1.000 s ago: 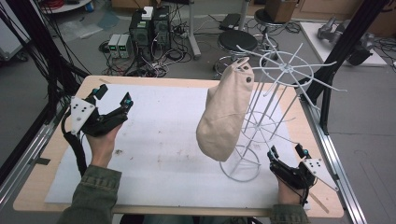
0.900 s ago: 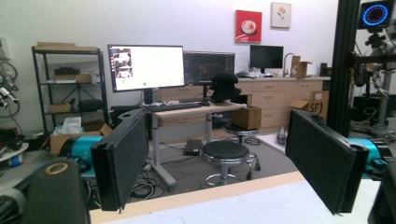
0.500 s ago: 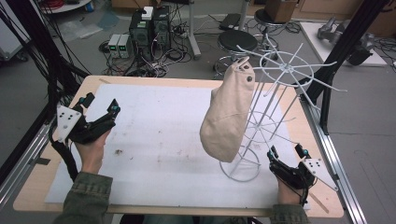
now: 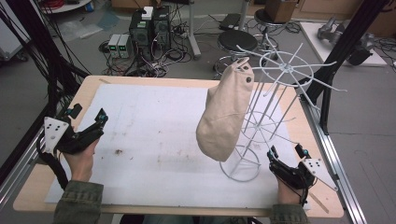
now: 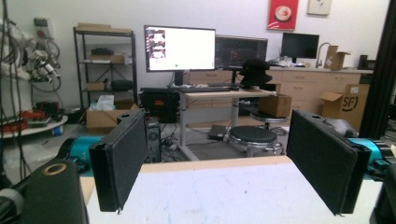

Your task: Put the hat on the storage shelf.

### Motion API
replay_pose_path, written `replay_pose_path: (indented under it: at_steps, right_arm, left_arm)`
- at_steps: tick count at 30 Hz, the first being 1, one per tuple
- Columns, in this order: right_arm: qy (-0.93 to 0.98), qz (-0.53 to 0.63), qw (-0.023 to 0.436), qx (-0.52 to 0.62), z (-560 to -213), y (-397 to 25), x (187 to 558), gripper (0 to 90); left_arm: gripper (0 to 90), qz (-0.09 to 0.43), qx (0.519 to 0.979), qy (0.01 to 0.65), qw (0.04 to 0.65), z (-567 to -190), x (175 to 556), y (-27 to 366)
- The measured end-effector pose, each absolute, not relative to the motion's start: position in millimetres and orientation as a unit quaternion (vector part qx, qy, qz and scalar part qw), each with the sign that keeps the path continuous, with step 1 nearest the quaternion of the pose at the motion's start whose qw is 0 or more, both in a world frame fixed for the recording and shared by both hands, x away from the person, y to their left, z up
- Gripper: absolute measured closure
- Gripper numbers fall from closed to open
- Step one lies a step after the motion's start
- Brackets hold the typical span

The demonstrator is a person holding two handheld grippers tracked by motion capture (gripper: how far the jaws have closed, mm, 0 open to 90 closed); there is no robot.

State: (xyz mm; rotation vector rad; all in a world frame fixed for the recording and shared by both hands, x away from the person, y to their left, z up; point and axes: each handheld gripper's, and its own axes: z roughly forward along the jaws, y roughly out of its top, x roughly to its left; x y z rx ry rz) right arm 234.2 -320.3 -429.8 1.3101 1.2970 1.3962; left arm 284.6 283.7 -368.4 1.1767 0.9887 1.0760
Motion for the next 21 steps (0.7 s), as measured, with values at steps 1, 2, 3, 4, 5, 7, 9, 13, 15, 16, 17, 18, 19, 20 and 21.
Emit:
replay_pose_path:
  at_steps: [1,2,3,4,5,7,9,13,15,16,17,18,19,20,21]
  right_arm:
    - [0.514,0.552,0.404,0.518,-429.9,-320.2,234.4,4.3]
    - [0.515,0.552,0.404,0.517,-430.0,-320.0,234.5,4.3]
    - [0.516,0.552,0.405,0.515,-430.0,-320.1,234.7,4.3]
    - [0.516,0.552,0.403,0.516,-430.0,-319.8,234.8,4.4]
    - [0.517,0.552,0.402,0.516,-430.2,-319.6,235.1,4.3]
    - [0.520,0.552,0.400,0.515,-430.1,-319.3,235.2,4.4]
    - [0.520,0.553,0.399,0.515,-430.2,-319.4,235.0,4.4]
    - [0.519,0.552,0.400,0.516,-430.4,-320.5,235.1,4.3]
    - [0.519,0.552,0.402,0.515,-430.3,-320.4,235.0,4.3]
    - [0.518,0.553,0.402,0.514,-430.4,-320.2,235.3,4.4]
    - [0.519,0.552,0.399,0.517,-430.3,-319.9,234.9,4.3]
    - [0.519,0.552,0.400,0.516,-430.2,-319.8,235.0,4.3]
    - [0.517,0.553,0.400,0.516,-430.3,-319.4,235.2,4.3]
    - [0.518,0.552,0.399,0.517,-430.2,-319.5,235.0,4.4]
    - [0.519,0.552,0.399,0.517,-430.3,-319.5,235.2,4.3]
  left_arm:
    - [21.0,0.460,0.507,0.428,0.590,-371.6,283.6,285.6]
    - [21.0,0.458,0.507,0.430,0.590,-374.8,282.7,287.1]
    - [21.1,0.458,0.508,0.433,0.587,-377.3,282.4,288.3]
    - [21.2,0.458,0.509,0.436,0.583,-378.7,282.3,289.4]
    - [21.2,0.460,0.509,0.439,0.581,-379.4,281.9,290.1]
    - [21.2,0.462,0.509,0.438,0.579,-380.5,280.4,290.7]
    - [21.1,0.462,0.515,0.438,0.574,-382.7,278.9,290.2]
    - [21.0,0.454,0.533,0.442,0.561,-392.9,276.2,291.2]
    - [21.0,0.447,0.538,0.447,0.557,-398.9,275.4,293.1]
    - [21.0,0.446,0.538,0.449,0.557,-401.2,275.0,294.4]
    - [21.0,0.443,0.536,0.452,0.559,-403.1,274.7,295.7]
    - [21.0,0.440,0.536,0.455,0.559,-404.4,274.6,297.3]
    - [21.0,0.439,0.534,0.458,0.559,-405.6,274.5,298.4]
    - [21.0,0.439,0.535,0.459,0.557,-407.0,274.1,299.6]
    - [21.0,0.437,0.535,0.459,0.559,-409.0,273.6,300.3]
